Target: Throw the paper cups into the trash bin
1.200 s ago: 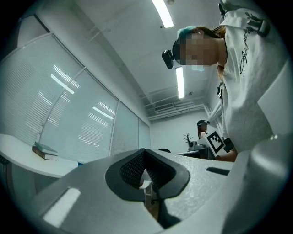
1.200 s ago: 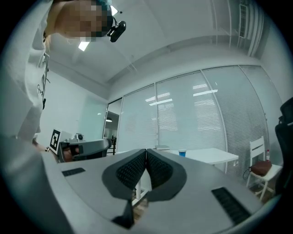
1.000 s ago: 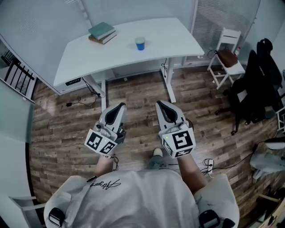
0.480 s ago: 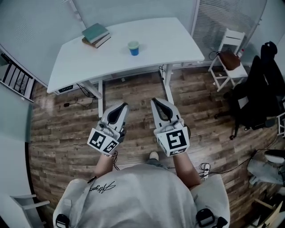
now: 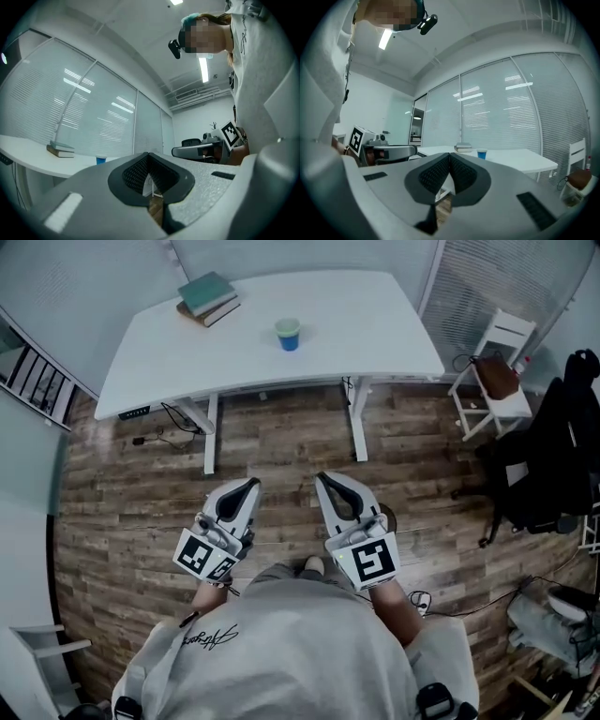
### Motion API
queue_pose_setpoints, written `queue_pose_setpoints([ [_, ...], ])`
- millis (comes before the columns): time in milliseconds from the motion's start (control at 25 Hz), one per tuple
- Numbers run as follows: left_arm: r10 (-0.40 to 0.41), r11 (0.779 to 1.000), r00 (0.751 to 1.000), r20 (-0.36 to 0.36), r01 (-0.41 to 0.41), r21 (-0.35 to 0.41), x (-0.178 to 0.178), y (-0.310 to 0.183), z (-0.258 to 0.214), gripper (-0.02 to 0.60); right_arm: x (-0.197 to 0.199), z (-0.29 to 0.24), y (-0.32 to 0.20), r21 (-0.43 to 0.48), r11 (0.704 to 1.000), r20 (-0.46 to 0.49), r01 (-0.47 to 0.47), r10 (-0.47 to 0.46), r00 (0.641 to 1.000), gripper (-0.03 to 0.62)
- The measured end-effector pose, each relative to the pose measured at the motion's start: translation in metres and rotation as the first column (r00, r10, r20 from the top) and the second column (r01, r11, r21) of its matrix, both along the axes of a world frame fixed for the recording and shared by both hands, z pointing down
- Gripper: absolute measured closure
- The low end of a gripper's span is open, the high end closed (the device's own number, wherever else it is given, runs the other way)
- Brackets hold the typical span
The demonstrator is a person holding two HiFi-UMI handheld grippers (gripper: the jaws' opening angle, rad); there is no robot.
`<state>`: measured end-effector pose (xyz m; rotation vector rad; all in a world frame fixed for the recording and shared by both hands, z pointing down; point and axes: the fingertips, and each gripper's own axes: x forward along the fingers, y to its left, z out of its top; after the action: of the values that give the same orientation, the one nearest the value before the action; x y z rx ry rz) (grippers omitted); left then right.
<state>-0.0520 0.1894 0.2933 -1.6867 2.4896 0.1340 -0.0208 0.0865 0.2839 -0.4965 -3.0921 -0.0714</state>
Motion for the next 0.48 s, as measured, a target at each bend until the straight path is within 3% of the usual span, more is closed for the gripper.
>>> queue_pose_setpoints([
  [480,0.023,1.000,0.999,0.029,-0.023,0.017,0.002,-0.004,-0.005,0.578,0.005,0.006,0.005,-0.003,1.000,-0.013,0.014,-0.014,1.000,0.583],
])
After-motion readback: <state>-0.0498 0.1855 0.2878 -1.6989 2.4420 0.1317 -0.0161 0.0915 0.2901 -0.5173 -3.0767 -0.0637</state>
